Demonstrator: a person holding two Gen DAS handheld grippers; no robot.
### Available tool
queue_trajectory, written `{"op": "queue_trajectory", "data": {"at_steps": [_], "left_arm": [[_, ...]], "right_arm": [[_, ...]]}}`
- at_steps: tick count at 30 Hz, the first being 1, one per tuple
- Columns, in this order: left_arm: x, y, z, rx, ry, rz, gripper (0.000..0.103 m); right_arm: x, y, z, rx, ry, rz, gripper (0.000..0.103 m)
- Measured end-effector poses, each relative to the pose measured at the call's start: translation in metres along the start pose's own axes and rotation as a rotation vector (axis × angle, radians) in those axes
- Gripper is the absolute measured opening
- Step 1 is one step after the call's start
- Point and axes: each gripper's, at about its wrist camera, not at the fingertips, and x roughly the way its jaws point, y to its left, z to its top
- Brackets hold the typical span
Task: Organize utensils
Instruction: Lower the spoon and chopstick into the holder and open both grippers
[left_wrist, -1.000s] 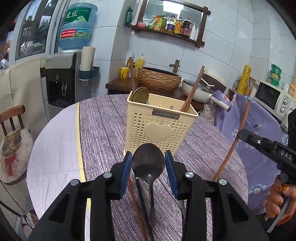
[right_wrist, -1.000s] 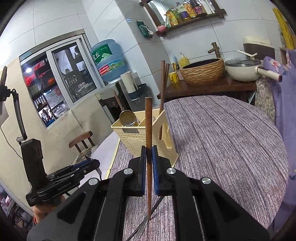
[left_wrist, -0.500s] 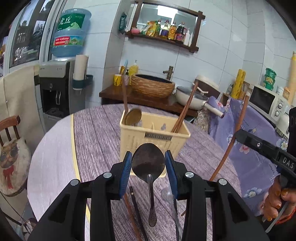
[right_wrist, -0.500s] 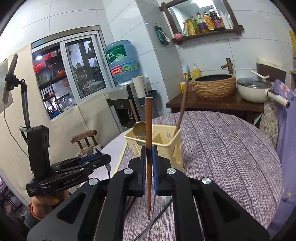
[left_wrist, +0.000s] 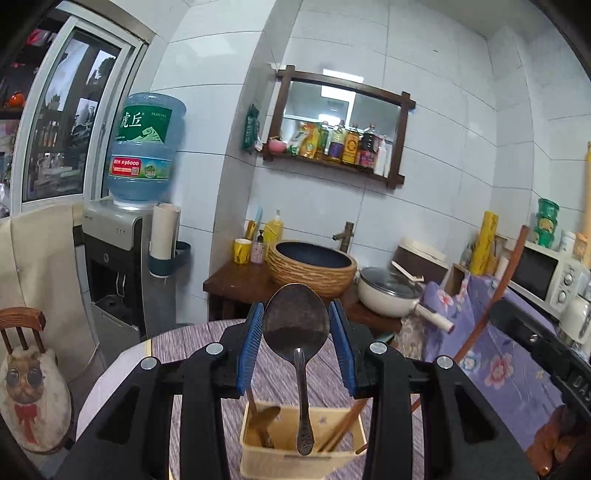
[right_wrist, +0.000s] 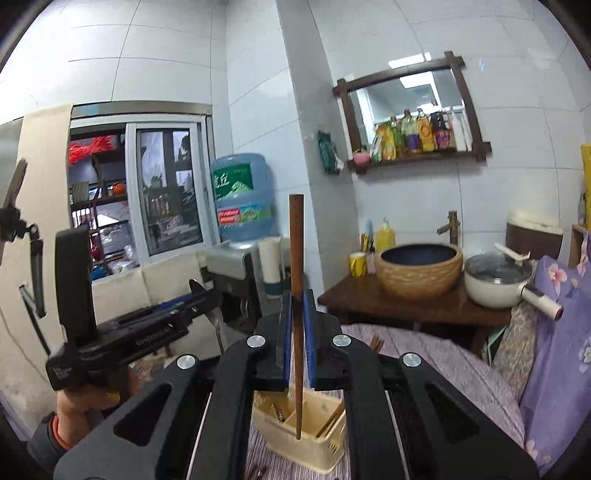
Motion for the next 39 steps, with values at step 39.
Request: {"op": "queue_trajectory", "data": {"at_steps": [39], "left_arm": [[0.025, 0.011, -0.11, 0.077, 0.124, 0.087, 0.064]], "right_arm": [[0.048, -0.016, -0.107, 0.035, 0.138, -0.095, 0.044]]}}
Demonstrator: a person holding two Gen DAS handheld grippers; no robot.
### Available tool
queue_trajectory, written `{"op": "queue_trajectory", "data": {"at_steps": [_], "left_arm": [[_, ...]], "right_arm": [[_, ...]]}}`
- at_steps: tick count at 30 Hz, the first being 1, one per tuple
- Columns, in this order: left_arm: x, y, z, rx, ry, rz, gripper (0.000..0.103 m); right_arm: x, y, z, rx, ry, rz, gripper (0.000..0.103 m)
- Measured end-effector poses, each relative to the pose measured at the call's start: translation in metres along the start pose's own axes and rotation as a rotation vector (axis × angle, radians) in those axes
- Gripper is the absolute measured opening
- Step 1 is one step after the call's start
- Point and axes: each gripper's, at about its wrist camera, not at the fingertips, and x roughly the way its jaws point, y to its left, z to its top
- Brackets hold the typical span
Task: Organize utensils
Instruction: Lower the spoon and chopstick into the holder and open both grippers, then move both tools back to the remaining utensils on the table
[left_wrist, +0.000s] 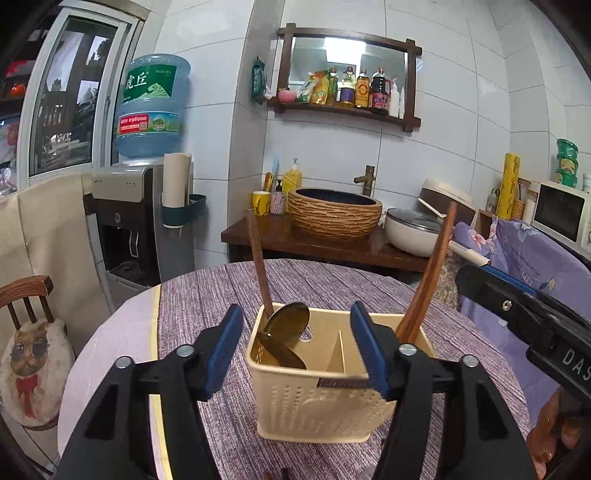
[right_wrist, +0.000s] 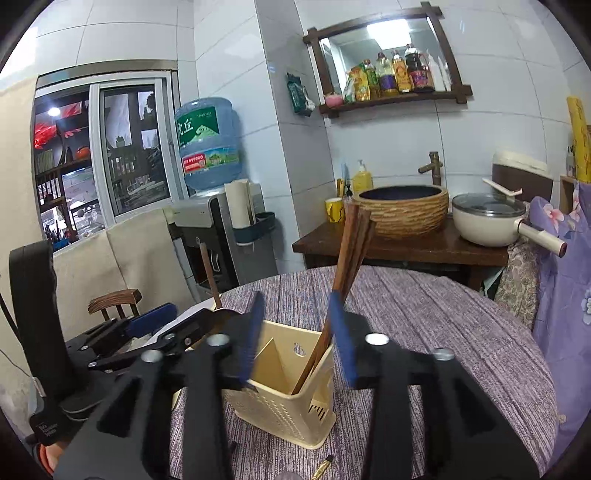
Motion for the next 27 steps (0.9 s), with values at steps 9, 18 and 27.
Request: {"op": "queue_trajectory", "data": {"at_steps": [9, 18, 27], "left_arm": [[-0.034, 0.024, -0.033, -0.068, 0.091, -0.011, 0.09], [-0.04, 0.039, -0.088, -0.059, 0.244, 0.062, 0.098], [-0.031, 0.043, -0.128, -0.066, 0.386, 0.037, 0.076]], "right_arm": [[-0.028, 0.001, -0.035, -0.027, 0.108, -0.033, 0.06], [-0.02, -0.012, -0.1, 0.014, 0.301, -0.071, 0.06], [-0.005, 0.003, -0.148, -0.006, 0.45, -0.031, 0.06]]}}
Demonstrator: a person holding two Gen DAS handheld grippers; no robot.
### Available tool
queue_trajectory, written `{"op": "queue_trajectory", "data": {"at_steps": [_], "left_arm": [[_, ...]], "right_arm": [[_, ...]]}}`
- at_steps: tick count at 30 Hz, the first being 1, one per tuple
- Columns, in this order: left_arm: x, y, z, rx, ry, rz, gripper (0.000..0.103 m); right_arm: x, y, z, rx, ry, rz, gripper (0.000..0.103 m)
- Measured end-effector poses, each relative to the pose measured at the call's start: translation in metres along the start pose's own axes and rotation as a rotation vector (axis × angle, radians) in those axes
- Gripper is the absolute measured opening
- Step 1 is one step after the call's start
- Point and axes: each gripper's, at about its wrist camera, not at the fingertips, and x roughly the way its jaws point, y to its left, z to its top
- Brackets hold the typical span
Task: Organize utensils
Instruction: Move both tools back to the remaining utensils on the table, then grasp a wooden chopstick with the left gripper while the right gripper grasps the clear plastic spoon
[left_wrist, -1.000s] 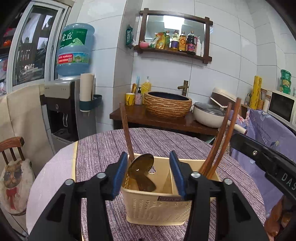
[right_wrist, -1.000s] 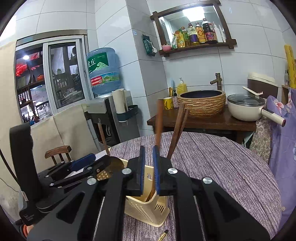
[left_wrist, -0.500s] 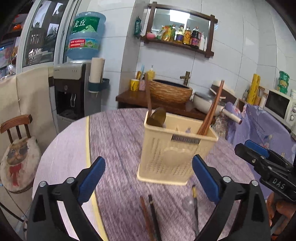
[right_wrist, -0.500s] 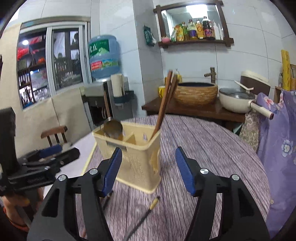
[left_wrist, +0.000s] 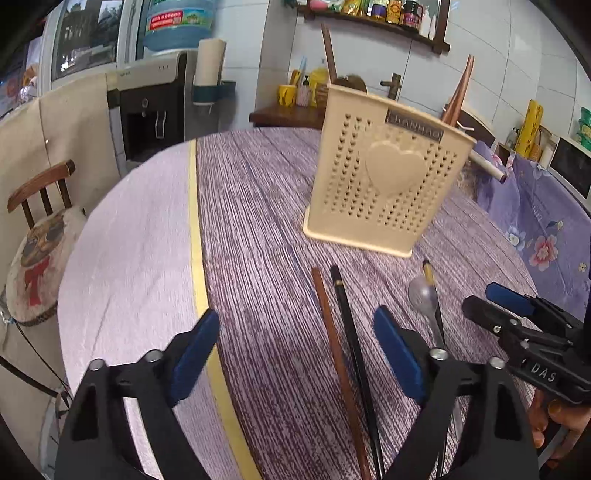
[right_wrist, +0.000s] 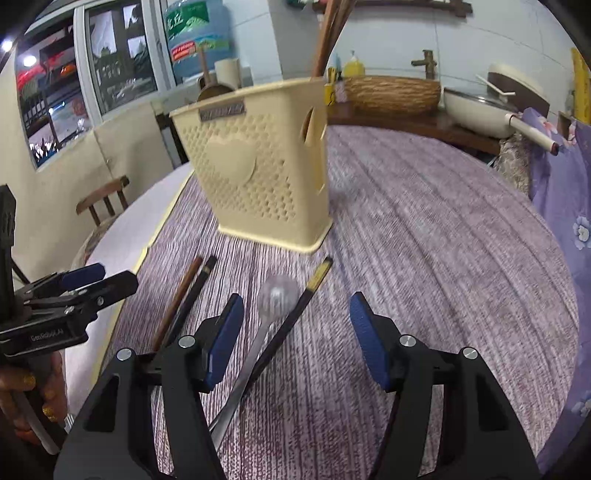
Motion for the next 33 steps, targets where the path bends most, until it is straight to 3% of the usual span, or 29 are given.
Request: {"op": "queue_trajectory", "data": {"at_steps": [6, 11, 17, 22, 25, 33], "left_arm": [[0.01, -0.01, -0.007, 0.044, 0.049, -0.015, 0.054], [0.015, -0.014, -0.009, 0.06, 0.069, -0.017, 0.046], [0.018, -0.014, -0.009, 0.061, 0.079, -0.015, 0.045], [0.02, -0.014, -0.008, 0.057, 0.085, -0.02, 0.043], [0.02, -0.015, -0.008, 0.059, 0.083, -0.021, 0.043], [0.02, -0.012, -0.008, 0.053, 0.087, -0.01, 0.043]], "right_arm": [[0.009, 0.014, -0.004, -0.058, 0.044, 0.045, 0.054], [0.027, 0.016, -0.003, -0.063, 0.099, 0.066, 0.053], [0.033, 0.009, -0.005, -0.011, 0.117, 0.02, 0.051], [0.033, 0.001, -0.004, 0.038, 0.123, 0.023, 0.042], [0.032, 0.006, -0.002, 0.014, 0.114, 0.048, 0.042], [0.047, 0.018, 0.016, -0.087, 0.096, 0.011, 0.042]]}}
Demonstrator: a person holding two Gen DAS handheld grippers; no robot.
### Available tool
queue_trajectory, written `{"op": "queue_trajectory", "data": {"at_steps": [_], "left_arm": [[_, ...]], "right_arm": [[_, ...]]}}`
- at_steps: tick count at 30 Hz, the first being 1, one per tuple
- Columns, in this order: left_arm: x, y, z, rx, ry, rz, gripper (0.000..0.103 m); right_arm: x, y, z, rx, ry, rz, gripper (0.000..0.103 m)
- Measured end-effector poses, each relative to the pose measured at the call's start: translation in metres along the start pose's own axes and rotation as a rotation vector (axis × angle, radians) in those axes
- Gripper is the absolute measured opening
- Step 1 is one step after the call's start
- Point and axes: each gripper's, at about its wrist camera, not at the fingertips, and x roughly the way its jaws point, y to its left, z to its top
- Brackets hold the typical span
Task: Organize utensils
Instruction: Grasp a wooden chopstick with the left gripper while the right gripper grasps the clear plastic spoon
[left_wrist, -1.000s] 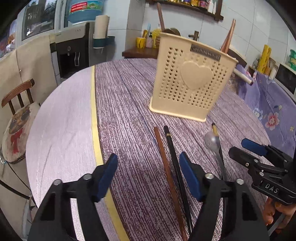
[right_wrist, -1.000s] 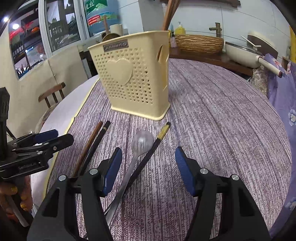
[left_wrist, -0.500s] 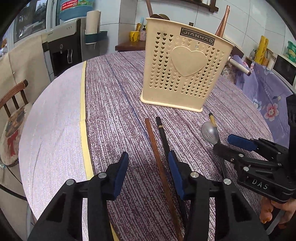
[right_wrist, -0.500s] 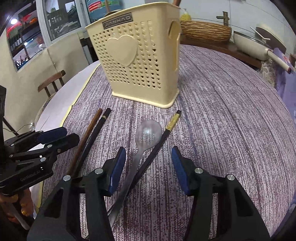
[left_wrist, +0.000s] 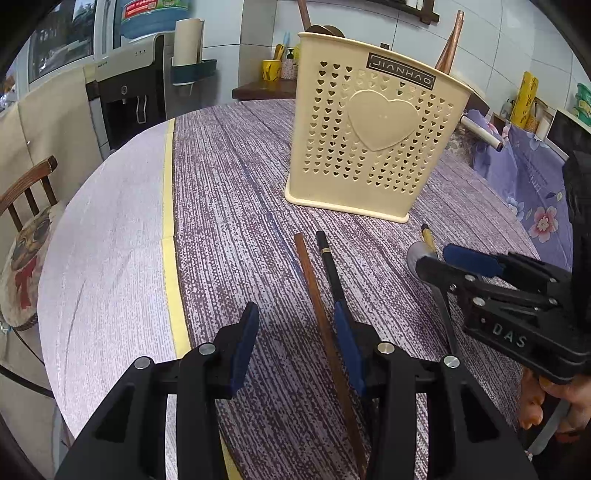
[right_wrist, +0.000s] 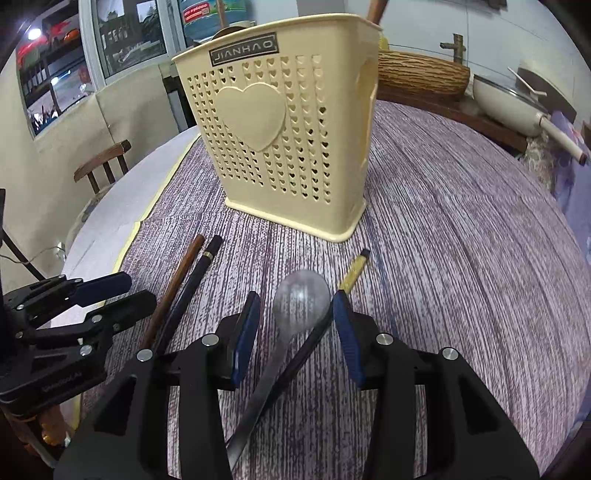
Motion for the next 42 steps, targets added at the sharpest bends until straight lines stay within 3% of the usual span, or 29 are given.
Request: {"op": "queue_trajectory", "data": {"at_steps": [9, 16, 28, 42], "left_arm": [[0.0, 0.005, -0.002, -0.013, 0.004, -0.004, 0.043], [0.001, 0.007, -0.002, -0.02, 0.006, -0.007, 0.043], [0.013, -0.005, 0.004, 0.019, 0.035, -0.025, 0.041], [0.023, -0.017, 0.009, 0.087, 0.061, 0.046, 0.03]], "right_arm": [[0.026, 0.002, 0.013, -0.049, 0.057, 0.035, 0.043], [0.018, 0.011, 0.001, -0.075, 0.075, -0.026, 0.043], [0.015, 0.013, -0.006, -0.041, 0.086, -0.051, 0.042], [0.015, 0.016, -0.004, -0.01, 0.099, -0.082, 0.043]]}}
